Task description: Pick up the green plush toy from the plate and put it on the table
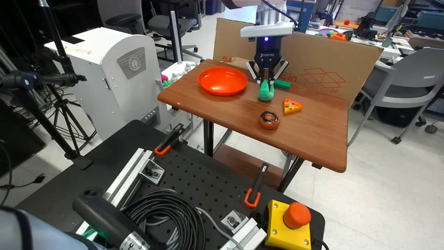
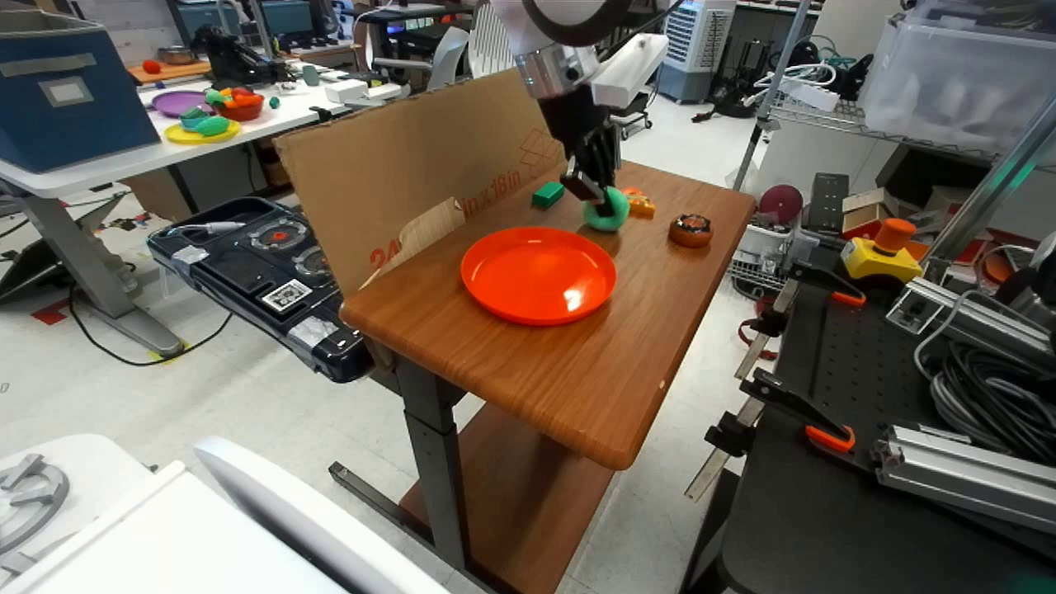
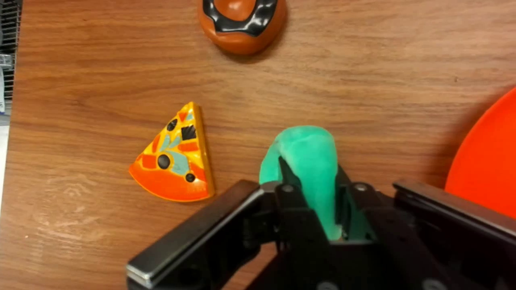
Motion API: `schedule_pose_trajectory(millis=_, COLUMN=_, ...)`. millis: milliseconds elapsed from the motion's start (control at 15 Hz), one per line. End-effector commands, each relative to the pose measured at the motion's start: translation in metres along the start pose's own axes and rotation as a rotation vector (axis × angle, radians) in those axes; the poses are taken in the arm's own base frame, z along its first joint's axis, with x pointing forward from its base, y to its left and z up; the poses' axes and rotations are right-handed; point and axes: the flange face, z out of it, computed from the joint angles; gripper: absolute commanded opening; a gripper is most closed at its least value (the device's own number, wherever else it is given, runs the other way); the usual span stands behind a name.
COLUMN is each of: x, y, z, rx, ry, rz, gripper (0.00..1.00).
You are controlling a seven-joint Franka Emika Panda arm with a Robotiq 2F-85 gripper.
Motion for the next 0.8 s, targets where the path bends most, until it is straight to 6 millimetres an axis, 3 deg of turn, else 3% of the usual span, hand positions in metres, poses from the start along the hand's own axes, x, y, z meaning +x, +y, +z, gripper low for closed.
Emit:
schedule_pose_trajectory(millis=0, x=0.010, y=-0.011, z=-0.004, rx=0.000, ry=-0.041, rz=-0.019, gripper=0.23)
schedule_pose_trajectory(millis=67, x=0.008, y=-0.012, z=-0.006, rx=0.001, ry=-0.054, rz=-0.027, gripper=0.47)
schedule_pose_trajectory(millis=200, x=0.004, y=-0.011, z=-0.008, rx=-0.005, ry=-0.073, rz=-0.026, gripper=0.51)
schedule_pose_trajectory(millis=600, x=-0.013, y=-0.006, z=-0.023, rx=-0.027, ry=-0.070, rz=-0.014, gripper=0.94)
schedule_pose_trajectory(millis=733, x=-0.023, y=-0.007, z=-0.035, rx=-0.033, ry=-0.053, rz=-0.017, gripper=1.00)
